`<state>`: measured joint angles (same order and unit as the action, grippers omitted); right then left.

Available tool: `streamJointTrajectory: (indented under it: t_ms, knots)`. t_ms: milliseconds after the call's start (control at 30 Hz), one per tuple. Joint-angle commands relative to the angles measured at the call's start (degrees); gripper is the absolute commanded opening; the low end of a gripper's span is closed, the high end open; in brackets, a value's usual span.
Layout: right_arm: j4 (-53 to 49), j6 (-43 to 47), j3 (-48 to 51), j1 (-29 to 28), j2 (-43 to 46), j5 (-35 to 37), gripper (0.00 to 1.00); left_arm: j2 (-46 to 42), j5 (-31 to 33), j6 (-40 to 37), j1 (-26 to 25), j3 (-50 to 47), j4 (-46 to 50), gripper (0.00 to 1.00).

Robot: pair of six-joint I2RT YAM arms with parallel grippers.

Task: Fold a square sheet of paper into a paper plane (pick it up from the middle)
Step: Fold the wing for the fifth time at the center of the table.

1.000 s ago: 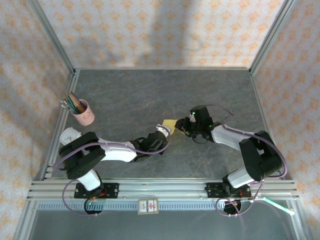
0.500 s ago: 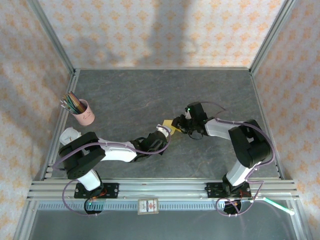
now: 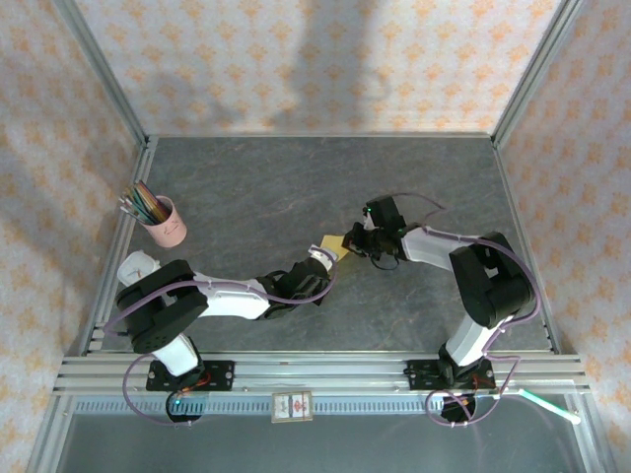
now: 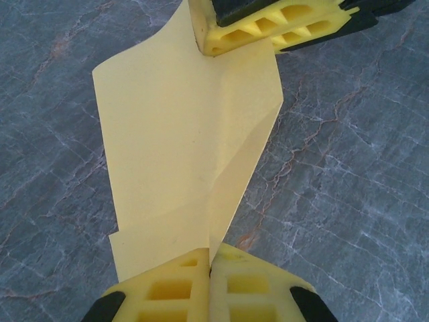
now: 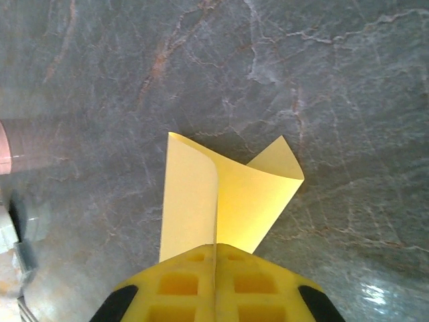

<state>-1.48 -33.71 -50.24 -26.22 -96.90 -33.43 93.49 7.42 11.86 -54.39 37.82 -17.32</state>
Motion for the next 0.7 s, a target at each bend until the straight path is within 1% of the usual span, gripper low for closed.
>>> streamJointTrajectory:
  t_ms: [0,100,200,300,467,533,667]
  knots:
    - [-3.2,3.0,-2.8,0.0,-0.8,4.4,0.01,0.6,-1.8,-0.8,-0.1,0.4,1.3,0.0]
    - [-5.0,4.3,-4.1,0.0,-1.2,5.7,0.02,0.6,-4.2,-0.5,-0.1,0.2,0.6,0.0]
    - [-5.3,5.0,-4.9,0.0,-1.7,5.1,0.05,0.9,-5.7,0.9,-0.2,0.0,-0.4,0.0]
    - [-5.9,5.8,-5.5,0.0,-1.7,4.5,0.09,0.6,-7.0,2.8,0.0,-0.5,-1.8,0.0]
    - [-7.8,7.8,-6.6,0.0,-0.7,5.9,0.18,-0.1,-11.4,6.6,0.9,-1.5,-4.9,0.0]
    - [-7.6,7.6,-6.2,0.0,-0.4,5.1,0.21,-0.1,-11.1,7.1,1.0,-1.6,-5.1,0.0]
    - [-7.2,7.0,-4.7,0.0,-0.1,4.3,0.23,0.0,-10.1,6.9,1.0,-1.4,-4.7,0.0]
